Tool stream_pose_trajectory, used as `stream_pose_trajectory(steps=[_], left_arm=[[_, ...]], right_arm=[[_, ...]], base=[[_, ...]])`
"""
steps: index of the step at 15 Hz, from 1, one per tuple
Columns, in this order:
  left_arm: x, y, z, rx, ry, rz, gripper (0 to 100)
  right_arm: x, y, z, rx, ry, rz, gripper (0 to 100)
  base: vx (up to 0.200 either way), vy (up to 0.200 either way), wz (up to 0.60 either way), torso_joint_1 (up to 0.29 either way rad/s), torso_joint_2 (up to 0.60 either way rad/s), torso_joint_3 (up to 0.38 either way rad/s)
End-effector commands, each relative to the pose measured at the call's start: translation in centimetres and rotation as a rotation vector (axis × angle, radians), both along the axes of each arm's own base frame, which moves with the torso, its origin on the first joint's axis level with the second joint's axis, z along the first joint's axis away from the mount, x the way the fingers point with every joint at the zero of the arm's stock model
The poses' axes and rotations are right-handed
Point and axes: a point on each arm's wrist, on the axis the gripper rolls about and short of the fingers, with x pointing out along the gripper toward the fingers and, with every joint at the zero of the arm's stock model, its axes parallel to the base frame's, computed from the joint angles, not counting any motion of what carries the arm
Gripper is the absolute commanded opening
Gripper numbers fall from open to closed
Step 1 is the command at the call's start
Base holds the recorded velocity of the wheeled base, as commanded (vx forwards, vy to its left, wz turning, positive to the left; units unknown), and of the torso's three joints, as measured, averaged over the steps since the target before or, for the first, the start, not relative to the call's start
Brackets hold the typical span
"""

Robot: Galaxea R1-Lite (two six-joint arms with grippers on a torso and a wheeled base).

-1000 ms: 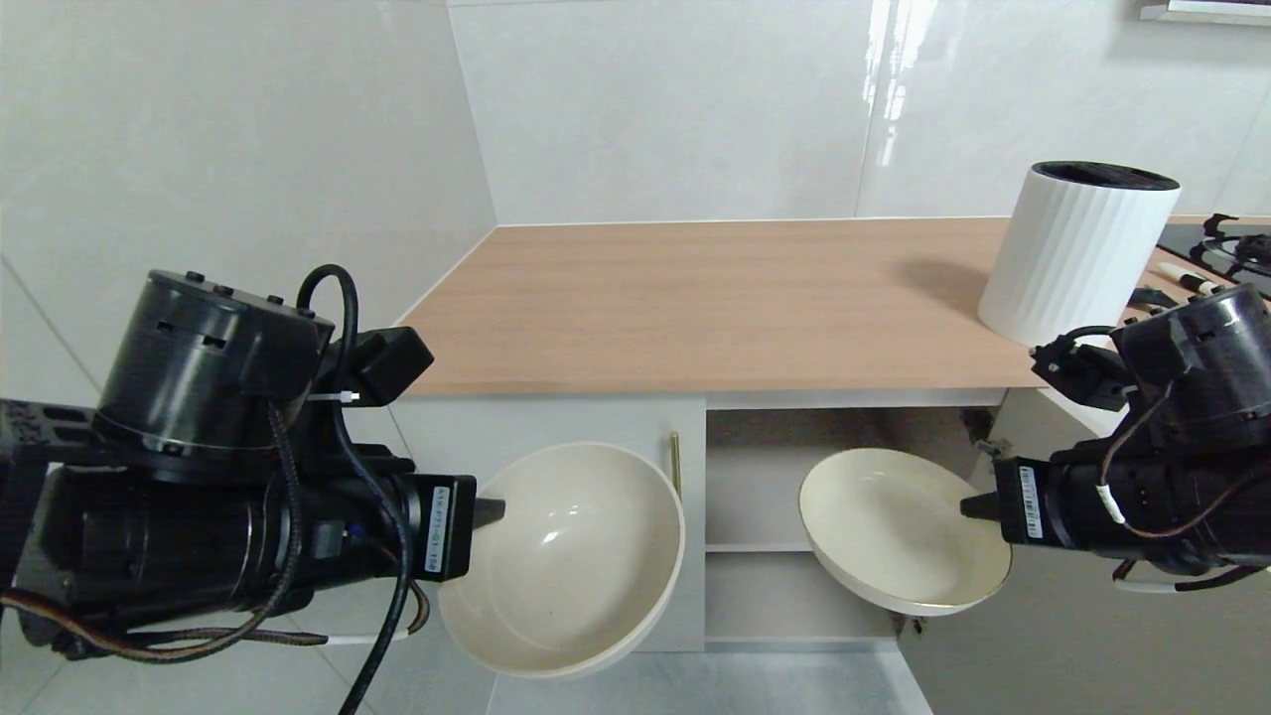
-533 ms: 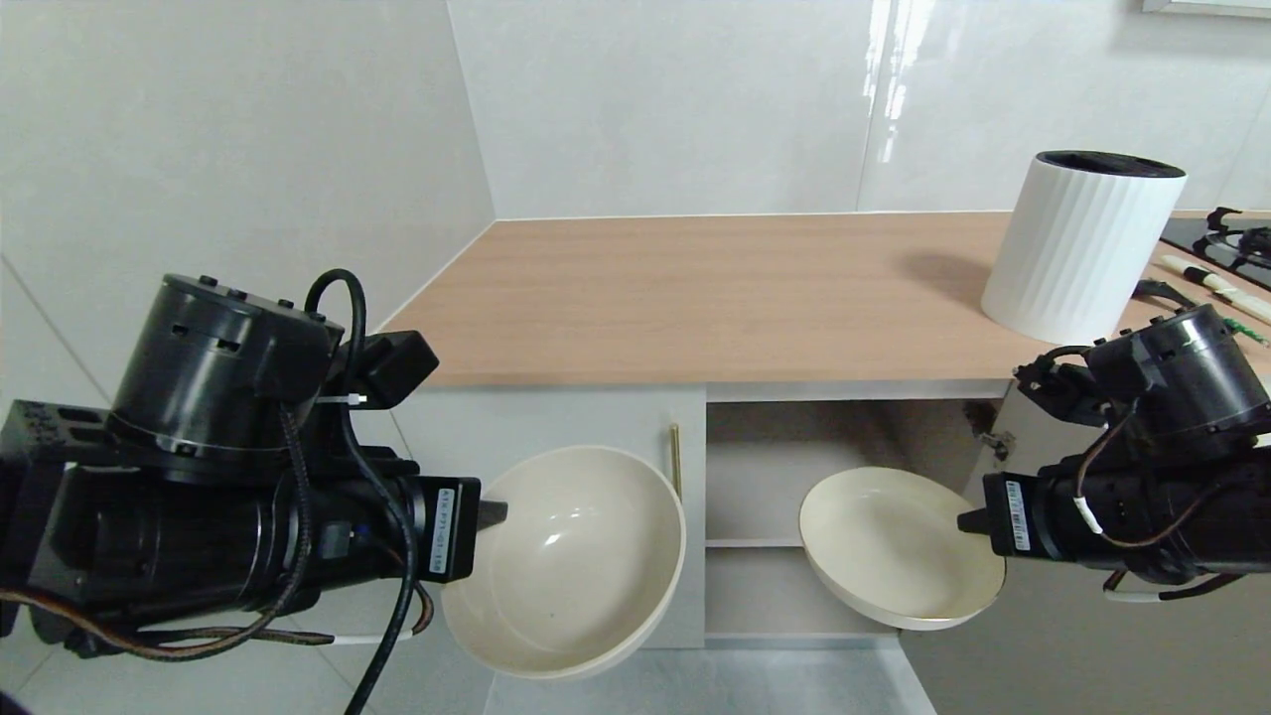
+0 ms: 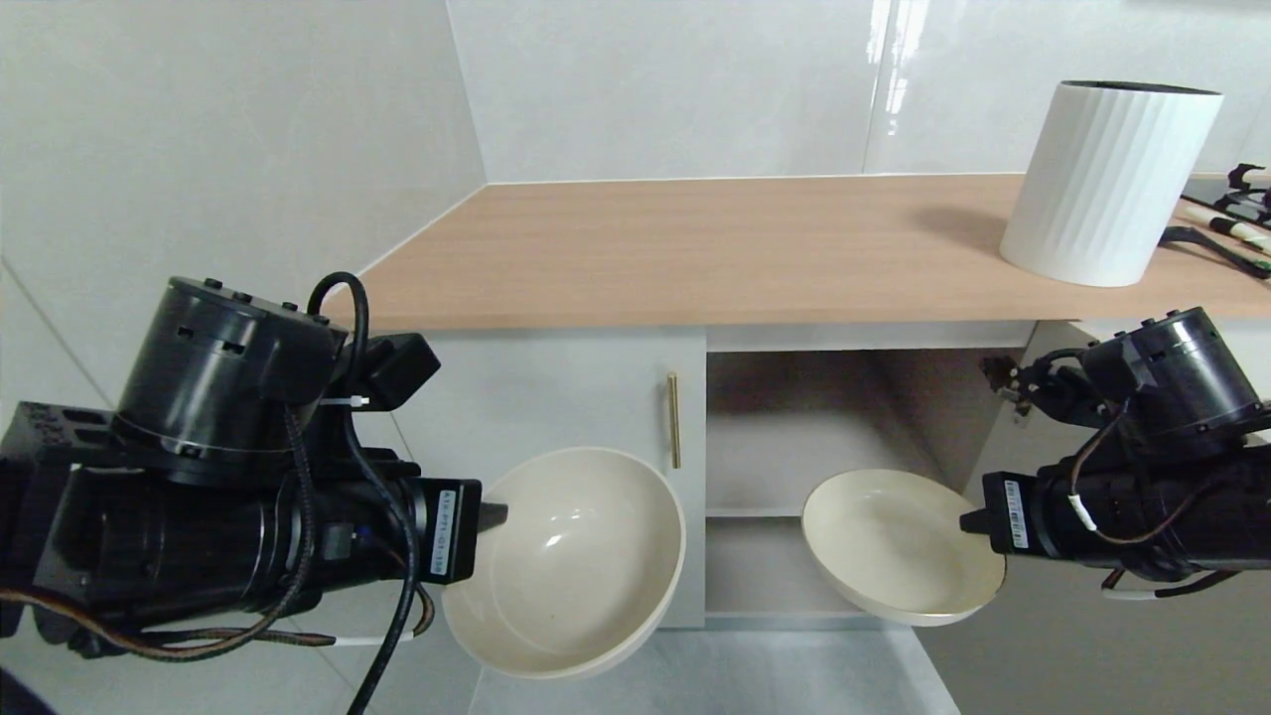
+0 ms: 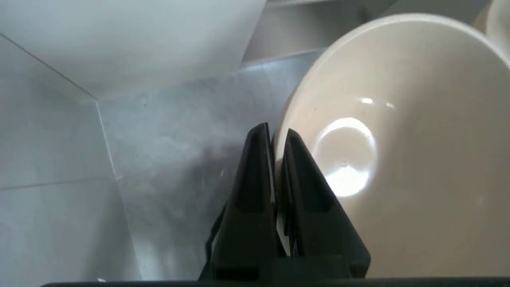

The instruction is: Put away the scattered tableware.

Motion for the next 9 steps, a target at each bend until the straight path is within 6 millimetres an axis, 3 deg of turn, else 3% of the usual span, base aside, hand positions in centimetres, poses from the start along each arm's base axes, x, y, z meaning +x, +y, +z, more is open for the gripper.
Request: stream_pose_trajectory(steps=[1,6,9], left_arm=[[0.05,-0.01,-0.04,0.001,0.002,0.001,0],[0.05,-0.01,-0.04,0.002,0.001,0.000,0],[0.13,-0.07,-0.15,0.004,0.005,0.000,0]], right_arm=[[0.21,0.09,-0.30,-0.005,0.011,-0.001,0],[0.36,0.16,-0.53,-0.010,0.019,0.000,0],[0.68,0.31,-1.02,-0.019,0.037,0.000,0]], base=[[0.000,0.000,0.00,-0.149,0.45,0.305],[0.000,0.000,0.00,-0.116,0.45,0.329],[0.000,0.000,0.00,-0.035,0.18,0.134]])
